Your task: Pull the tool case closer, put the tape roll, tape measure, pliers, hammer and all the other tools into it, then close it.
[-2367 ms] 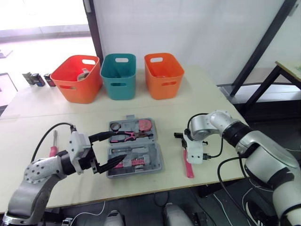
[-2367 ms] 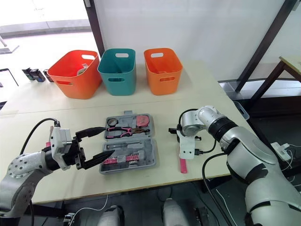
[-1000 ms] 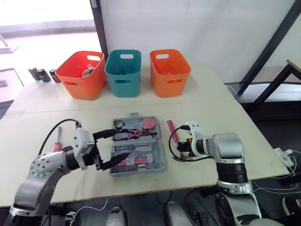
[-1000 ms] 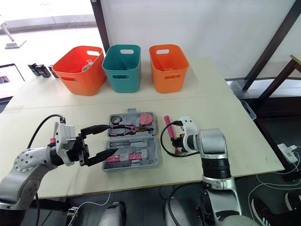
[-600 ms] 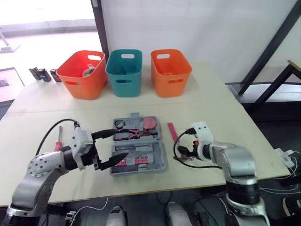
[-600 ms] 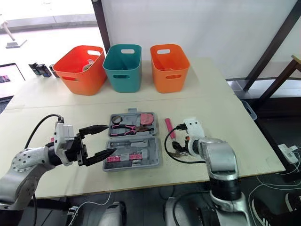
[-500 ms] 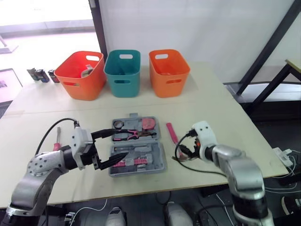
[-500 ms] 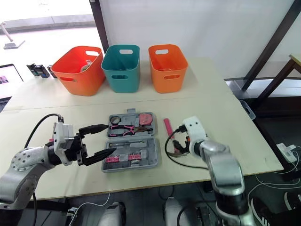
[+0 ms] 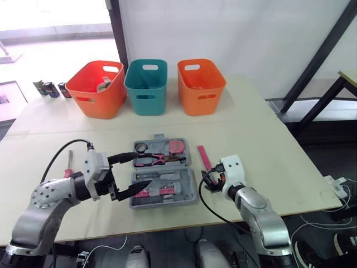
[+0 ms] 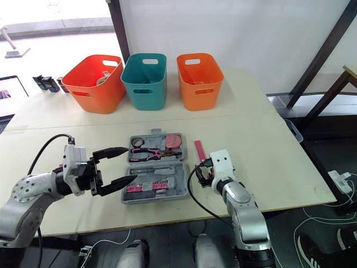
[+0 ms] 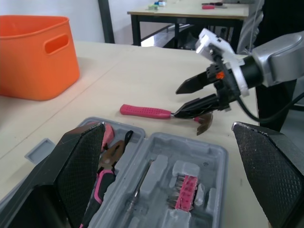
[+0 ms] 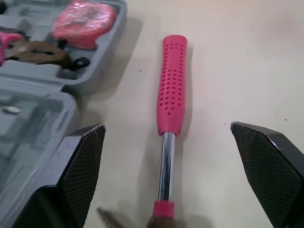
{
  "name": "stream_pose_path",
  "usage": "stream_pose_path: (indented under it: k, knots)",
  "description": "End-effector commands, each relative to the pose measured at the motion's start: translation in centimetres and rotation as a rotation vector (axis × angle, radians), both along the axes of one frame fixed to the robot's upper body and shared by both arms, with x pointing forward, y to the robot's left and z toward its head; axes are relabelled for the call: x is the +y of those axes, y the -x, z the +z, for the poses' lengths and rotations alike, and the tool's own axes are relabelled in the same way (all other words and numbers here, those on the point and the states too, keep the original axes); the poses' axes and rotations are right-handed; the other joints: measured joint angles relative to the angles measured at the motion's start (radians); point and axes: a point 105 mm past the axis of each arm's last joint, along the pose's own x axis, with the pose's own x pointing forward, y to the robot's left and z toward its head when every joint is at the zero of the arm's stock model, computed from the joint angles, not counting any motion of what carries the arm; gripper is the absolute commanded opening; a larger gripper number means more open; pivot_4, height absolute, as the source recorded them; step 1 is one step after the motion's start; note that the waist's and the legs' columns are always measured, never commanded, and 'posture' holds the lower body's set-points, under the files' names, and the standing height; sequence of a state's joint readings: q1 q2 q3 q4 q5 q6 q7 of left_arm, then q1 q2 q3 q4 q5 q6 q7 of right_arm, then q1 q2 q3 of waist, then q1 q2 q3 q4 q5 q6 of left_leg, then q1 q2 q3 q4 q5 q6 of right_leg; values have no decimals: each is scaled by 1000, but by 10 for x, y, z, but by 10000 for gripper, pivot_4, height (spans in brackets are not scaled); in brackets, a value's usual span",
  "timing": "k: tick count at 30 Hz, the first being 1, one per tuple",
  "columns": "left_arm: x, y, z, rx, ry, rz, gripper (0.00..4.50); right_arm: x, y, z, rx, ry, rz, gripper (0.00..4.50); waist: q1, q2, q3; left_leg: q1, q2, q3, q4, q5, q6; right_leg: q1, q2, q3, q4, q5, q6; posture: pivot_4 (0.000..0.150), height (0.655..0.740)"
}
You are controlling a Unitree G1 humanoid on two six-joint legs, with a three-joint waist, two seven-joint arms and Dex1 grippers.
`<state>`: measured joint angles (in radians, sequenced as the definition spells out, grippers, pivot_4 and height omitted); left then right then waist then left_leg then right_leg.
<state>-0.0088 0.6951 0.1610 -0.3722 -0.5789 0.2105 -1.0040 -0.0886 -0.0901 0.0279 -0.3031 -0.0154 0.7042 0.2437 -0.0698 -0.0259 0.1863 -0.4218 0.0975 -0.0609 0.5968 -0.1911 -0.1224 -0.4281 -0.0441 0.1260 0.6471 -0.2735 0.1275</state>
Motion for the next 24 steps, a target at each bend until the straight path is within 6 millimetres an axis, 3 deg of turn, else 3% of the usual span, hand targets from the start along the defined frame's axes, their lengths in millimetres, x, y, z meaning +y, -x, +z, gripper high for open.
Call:
stream_pose_path:
  k: [1,5,7,9,15,21,24]
  knots:
    - [-1,2,11,-43,-3,-15,45000,-6,-4,-5,8,-12,-46,44625,0,0,0,0,0,0,0,0,0,0,0,0,0,0,0,1500,7400]
    - [0,2,11,-45,-4,-12,45000,-10,0,-25,80,7,-68,44625,0,0,0,0,0,0,0,0,0,0,0,0,0,0,0,1500,7400]
    - [0,2,11,-45,-6,-10,45000,-10,3,-33,108,10,-71,39351,0,0,0,0,0,0,0,0,0,0,0,0,0,0,0,1500,7400]
    - [1,2,11,-45,-7,-8,45000,-9,4,-34,110,7,-68,31740,0,-1,0,0,0,0,0,0,0,0,0,0,0,0,0,1500,7400]
    - [1,2,10,-45,-9,-4,45000,-4,3,-29,86,1,-66,1544,0,-2,-1,1,0,0,0,0,0,1,0,0,0,0,0,1500,7400]
    - [3,0,10,-46,-8,0,45000,3,1,-14,12,16,-44,690,0,-2,-2,1,0,0,0,0,0,1,0,0,0,0,0,1500,7400]
    - [10,-2,10,-41,-11,24,45000,5,-4,7,-69,72,10,690,0,-2,-1,1,0,0,0,0,0,1,0,0,0,0,0,1500,7400]
